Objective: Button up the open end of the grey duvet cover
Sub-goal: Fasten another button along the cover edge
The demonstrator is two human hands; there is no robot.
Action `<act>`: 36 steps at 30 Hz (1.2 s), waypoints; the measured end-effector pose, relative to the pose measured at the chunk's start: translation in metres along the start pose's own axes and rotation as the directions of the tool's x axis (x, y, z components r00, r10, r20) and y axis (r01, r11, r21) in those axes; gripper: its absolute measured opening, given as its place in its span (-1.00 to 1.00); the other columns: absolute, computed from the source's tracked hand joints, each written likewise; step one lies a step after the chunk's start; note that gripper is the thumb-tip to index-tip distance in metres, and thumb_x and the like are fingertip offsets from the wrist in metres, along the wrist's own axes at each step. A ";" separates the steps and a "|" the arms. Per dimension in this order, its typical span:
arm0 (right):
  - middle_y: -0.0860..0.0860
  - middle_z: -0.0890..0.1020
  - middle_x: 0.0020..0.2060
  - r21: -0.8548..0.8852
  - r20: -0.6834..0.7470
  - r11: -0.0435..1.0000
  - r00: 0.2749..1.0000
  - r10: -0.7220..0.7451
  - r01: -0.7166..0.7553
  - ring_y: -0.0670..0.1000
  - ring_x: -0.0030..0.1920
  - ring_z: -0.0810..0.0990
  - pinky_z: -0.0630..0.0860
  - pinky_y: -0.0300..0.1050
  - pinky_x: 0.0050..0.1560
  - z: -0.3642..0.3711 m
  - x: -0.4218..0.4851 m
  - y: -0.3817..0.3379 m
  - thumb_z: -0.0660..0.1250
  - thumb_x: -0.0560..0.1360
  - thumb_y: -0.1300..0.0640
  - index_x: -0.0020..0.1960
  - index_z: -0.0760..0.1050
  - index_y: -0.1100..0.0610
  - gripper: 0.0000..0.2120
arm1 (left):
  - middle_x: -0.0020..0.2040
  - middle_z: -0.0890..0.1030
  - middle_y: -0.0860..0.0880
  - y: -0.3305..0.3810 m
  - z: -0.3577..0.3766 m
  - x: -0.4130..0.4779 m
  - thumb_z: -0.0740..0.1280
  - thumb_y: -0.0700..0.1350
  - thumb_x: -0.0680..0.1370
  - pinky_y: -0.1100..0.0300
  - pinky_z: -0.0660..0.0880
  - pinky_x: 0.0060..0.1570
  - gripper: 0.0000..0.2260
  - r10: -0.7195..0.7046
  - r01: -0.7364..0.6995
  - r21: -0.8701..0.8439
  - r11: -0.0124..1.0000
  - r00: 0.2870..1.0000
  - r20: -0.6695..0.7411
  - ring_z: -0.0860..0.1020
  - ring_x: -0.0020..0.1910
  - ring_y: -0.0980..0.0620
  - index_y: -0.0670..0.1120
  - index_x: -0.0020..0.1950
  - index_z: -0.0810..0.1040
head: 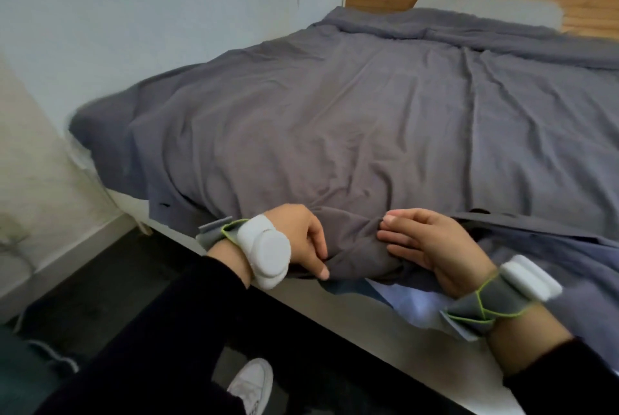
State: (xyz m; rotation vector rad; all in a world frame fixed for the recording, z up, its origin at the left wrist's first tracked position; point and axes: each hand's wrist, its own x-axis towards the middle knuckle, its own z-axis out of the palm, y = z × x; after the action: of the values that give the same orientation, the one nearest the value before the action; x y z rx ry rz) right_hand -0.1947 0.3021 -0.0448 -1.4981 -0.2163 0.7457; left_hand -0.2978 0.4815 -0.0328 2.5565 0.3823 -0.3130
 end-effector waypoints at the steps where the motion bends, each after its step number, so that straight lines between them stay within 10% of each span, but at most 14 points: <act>1: 0.13 0.64 -0.11 0.005 -0.002 1.000 1.000 0.001 -0.001 -0.02 -0.14 0.65 0.60 -0.31 -0.24 0.000 0.001 0.000 0.34 0.50 0.23 -0.03 0.54 0.20 -0.93 | -0.37 0.60 0.15 -0.001 0.005 0.000 0.57 0.05 0.21 0.42 0.47 -0.28 -0.75 -0.015 0.015 0.064 0.998 1.000 -0.010 0.54 -0.40 0.27 0.01 -0.21 0.65; 9: 0.17 0.63 -0.09 0.041 0.009 0.999 1.000 0.001 -0.001 0.00 -0.11 0.65 0.62 -0.31 -0.25 -0.004 -0.001 0.004 0.33 0.50 0.23 -0.07 0.54 0.20 -0.96 | -0.22 0.69 0.11 0.005 0.021 -0.002 0.48 0.02 0.29 0.28 0.49 -0.15 -0.86 -0.020 0.053 0.183 0.982 0.984 -0.179 0.64 -0.16 0.07 0.04 -0.19 0.68; 17: 0.14 0.68 -0.11 0.037 0.033 0.998 0.998 -0.053 0.052 -0.02 -0.13 0.69 0.61 -0.31 -0.23 -0.007 -0.010 0.000 0.36 0.47 0.19 -0.10 0.59 0.17 -0.94 | -0.35 0.56 0.14 0.002 -0.005 -0.004 0.41 -0.07 0.43 0.53 0.34 -0.33 -0.95 0.054 -0.066 -0.058 0.996 0.981 -0.187 0.49 -0.36 0.25 0.03 -0.23 0.57; 24: 0.11 0.72 -0.29 -0.009 0.201 1.000 0.979 0.018 -0.017 -0.05 -0.39 0.67 0.57 -0.29 -0.39 0.014 -0.034 -0.005 0.44 0.32 -0.02 -0.20 0.66 0.17 -0.75 | -0.29 0.53 0.04 0.016 -0.002 0.010 0.30 -0.12 0.52 0.30 0.33 -0.23 -0.93 0.050 -0.190 -0.295 0.936 0.904 -0.425 0.48 -0.25 0.08 -0.01 -0.16 0.44; 36: 0.20 0.67 -0.23 -0.001 0.000 0.995 0.995 0.103 -0.103 0.04 -0.39 0.69 0.62 -0.16 -0.31 0.030 -0.018 0.007 0.29 0.53 0.14 0.05 0.52 0.36 -0.73 | -0.41 0.52 0.06 0.026 0.005 0.011 0.36 -0.12 0.48 0.47 0.32 -0.31 -0.83 0.092 -0.281 -0.346 0.895 0.876 -0.473 0.42 -0.41 0.22 0.07 -0.28 0.45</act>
State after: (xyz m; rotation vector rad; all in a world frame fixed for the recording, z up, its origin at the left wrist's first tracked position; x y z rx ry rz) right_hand -0.2277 0.3163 -0.0430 -1.5188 -0.1402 0.8276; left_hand -0.2794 0.4595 -0.0280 2.2022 0.3134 0.4051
